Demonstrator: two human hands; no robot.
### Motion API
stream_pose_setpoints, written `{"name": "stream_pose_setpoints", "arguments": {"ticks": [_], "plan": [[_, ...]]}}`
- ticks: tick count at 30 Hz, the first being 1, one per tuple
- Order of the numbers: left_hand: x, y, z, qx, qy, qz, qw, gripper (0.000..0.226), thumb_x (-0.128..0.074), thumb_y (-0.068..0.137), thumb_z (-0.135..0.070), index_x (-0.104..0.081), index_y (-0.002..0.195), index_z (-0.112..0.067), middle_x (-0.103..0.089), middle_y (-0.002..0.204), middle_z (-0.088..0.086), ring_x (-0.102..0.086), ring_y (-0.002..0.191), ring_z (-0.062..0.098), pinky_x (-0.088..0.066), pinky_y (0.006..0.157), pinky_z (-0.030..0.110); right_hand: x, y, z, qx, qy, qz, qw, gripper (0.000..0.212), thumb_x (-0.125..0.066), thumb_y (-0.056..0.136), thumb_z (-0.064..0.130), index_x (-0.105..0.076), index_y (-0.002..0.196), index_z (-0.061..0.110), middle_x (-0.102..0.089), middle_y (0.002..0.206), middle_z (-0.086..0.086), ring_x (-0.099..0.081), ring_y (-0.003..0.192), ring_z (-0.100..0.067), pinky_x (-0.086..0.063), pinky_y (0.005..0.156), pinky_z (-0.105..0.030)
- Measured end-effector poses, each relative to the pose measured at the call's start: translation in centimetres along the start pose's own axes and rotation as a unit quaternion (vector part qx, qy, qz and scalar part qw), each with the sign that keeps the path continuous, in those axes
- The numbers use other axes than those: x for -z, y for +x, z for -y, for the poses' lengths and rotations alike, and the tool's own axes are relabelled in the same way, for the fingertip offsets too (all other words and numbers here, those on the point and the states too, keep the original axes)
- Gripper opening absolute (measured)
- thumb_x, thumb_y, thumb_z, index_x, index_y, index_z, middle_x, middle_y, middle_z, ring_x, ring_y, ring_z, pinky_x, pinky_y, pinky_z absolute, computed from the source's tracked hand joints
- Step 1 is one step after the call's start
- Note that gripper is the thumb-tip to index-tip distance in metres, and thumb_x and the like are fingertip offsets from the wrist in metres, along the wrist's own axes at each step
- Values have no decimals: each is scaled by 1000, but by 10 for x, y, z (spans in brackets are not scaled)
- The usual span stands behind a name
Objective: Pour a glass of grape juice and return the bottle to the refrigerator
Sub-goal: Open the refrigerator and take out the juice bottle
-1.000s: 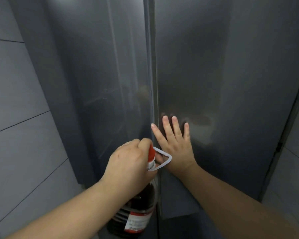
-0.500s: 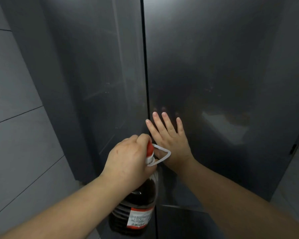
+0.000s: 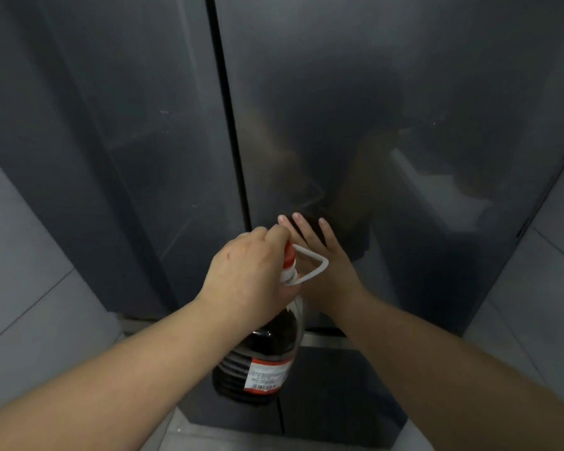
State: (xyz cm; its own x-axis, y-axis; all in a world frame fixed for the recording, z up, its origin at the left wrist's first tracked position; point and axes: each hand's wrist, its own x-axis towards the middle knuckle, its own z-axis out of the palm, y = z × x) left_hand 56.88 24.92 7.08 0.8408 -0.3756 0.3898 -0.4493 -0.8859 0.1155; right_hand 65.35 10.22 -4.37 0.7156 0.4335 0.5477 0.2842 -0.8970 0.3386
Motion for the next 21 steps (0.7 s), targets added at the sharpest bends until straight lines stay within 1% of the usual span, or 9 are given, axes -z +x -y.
{"name": "stream_pose_setpoints", "arguments": {"ticks": [3,6,9,11,13,15,17,19,21], "plan": [[-7,1,-4,-16,-20,10,1000,53,-71,79,-47,-44,122,-30,-54,108,-12,-50,96,7,-41,84,22,9,-14,-6,-4,-5,50,999,73,-41,92,46,-19,155,17,-12,163,-10,-3,150,-29,0,119,-50],[-13,-1,-7,-69,-28,6,997,51,-67,81,-50,-43,121,-30,-53,107,-11,-44,90,5,-37,81,20,19,-46,-12,-72,44,91,992,75,-33,89,56,-20,154,22,-9,163,-8,6,149,-26,10,118,-49],[-15,-4,-15,-133,-67,-1,989,47,-69,80,-47,-46,116,-29,-54,104,-10,-46,88,6,-37,80,21,48,-84,-16,-154,109,79,979,69,-45,87,50,-28,151,28,-8,163,-2,13,147,-19,8,117,-46],[-17,-8,-25,-180,-93,9,979,46,-71,79,-46,-46,114,-28,-54,103,-9,-47,90,8,-38,80,22,77,-113,-14,-219,190,86,953,79,-58,78,42,-27,150,33,-4,163,5,16,146,-14,10,118,-41],[-16,-14,-38,-236,-121,15,964,45,-73,76,-44,-49,110,-26,-53,98,-9,-49,87,10,-38,76,23,110,-142,-3,-275,260,64,923,91,-52,66,42,-21,151,39,-4,162,9,9,149,-14,3,121,-42],[-16,-24,-54,-283,-141,23,948,43,-75,73,-43,-54,105,-23,-58,93,-6,-55,84,15,-43,73,25,141,-165,14,-314,295,45,901,93,-50,62,45,-16,148,48,-10,162,9,0,151,-18,-4,121,-46],[-17,-38,-78,-345,-173,19,922,40,-73,71,-40,-58,102,-20,-61,90,-2,-59,82,21,-49,71,32,171,-187,32,-344,290,25,893,90,-61,64,49,-25,147,44,-28,156,12,-18,148,-22,-16,118,-51],[-11,-58,-104,-386,-210,24,898,37,-70,73,-37,-57,103,-21,-61,91,-2,-59,86,24,-46,74,34,195,-205,47,-380,290,-33,878,80,-73,66,48,-42,138,36,-44,140,18,-36,136,-21,-30,111,-49],[-6,-79,-131,-421,-254,40,869,40,-69,75,-37,-56,109,-23,-61,98,-2,-57,94,23,-42,78,33,218,-229,61,-437,284,-90,849,74,-82,65,47,-50,130,32,-53,128,17,-47,125,-23,-38,103,-48]]}}
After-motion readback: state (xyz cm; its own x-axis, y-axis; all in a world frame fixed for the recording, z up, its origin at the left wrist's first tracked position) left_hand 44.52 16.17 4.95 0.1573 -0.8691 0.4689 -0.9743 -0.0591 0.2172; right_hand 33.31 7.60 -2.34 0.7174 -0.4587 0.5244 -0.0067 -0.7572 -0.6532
